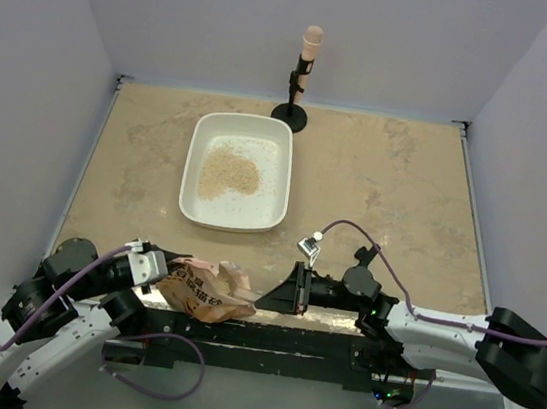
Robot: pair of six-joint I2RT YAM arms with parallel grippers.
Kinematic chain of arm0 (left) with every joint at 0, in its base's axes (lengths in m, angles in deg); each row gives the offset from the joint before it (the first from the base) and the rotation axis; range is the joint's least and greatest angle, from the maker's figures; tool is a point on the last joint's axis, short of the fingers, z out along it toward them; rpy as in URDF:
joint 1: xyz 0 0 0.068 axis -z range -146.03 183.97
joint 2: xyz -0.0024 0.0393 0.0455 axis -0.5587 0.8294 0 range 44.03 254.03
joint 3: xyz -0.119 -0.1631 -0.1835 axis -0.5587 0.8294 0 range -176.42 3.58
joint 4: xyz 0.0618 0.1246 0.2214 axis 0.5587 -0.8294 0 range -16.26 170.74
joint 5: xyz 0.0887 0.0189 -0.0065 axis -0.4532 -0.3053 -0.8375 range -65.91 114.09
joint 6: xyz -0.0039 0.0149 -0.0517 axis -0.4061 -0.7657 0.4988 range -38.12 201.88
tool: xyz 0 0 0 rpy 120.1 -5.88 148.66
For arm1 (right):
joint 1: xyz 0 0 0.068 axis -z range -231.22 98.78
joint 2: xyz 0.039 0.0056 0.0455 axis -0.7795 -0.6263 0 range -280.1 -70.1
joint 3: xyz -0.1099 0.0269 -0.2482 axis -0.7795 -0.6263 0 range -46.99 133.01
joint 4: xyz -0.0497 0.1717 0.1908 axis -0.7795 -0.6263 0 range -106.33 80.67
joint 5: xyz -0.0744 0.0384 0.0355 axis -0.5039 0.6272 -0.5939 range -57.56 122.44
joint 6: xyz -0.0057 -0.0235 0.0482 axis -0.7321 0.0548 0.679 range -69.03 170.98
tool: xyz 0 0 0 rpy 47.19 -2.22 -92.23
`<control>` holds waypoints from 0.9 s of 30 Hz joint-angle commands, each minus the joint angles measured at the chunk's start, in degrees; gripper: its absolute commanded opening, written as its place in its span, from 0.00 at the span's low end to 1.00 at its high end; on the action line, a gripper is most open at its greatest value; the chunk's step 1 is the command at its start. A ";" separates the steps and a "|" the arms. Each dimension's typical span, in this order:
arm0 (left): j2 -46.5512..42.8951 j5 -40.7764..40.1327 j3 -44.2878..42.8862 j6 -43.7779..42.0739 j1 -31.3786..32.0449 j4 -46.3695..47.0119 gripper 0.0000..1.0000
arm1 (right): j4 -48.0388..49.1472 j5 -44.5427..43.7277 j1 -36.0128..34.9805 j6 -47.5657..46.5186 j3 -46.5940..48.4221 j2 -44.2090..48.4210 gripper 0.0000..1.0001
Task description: Fill the litter box with clean litter
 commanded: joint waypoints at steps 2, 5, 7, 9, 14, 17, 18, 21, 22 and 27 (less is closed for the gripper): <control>-1.29 -0.52 -4.68 1.84 0.18 11.61 0.00 | 12.44 -1.54 0.78 3.98 -1.73 3.44 0.00; -1.29 -0.87 -4.68 2.02 0.10 11.52 0.00 | 10.51 -2.25 1.31 4.34 -3.13 7.22 0.00; -1.12 -0.96 -5.12 2.02 0.18 11.43 0.00 | 9.89 -2.25 2.19 4.95 -3.84 10.20 0.00; -1.03 -1.13 -5.30 2.02 0.10 11.34 0.00 | 7.08 -2.25 3.24 4.78 -3.32 11.53 0.00; -1.03 -1.40 -5.21 2.10 -0.08 11.43 0.00 | 0.50 -0.23 4.21 3.99 -1.91 16.35 0.00; -1.64 -1.92 -5.04 2.37 -0.08 11.69 0.00 | -3.11 0.13 4.39 4.25 -1.99 19.78 0.00; -1.82 -2.10 -5.03 2.37 0.01 11.78 0.00 | -4.25 0.13 4.39 4.25 -2.17 20.84 0.00; -2.34 -2.54 -4.60 2.63 -0.08 12.13 0.00 | -9.44 -0.31 4.39 4.07 -2.69 25.75 0.00; -2.52 -2.54 -4.42 2.54 0.01 12.22 0.00 | -10.50 -0.40 4.39 4.16 -3.05 26.82 0.00; -2.79 -3.16 -4.24 2.81 -0.08 12.49 0.00 | -18.32 -1.02 4.39 4.78 -4.63 33.85 0.00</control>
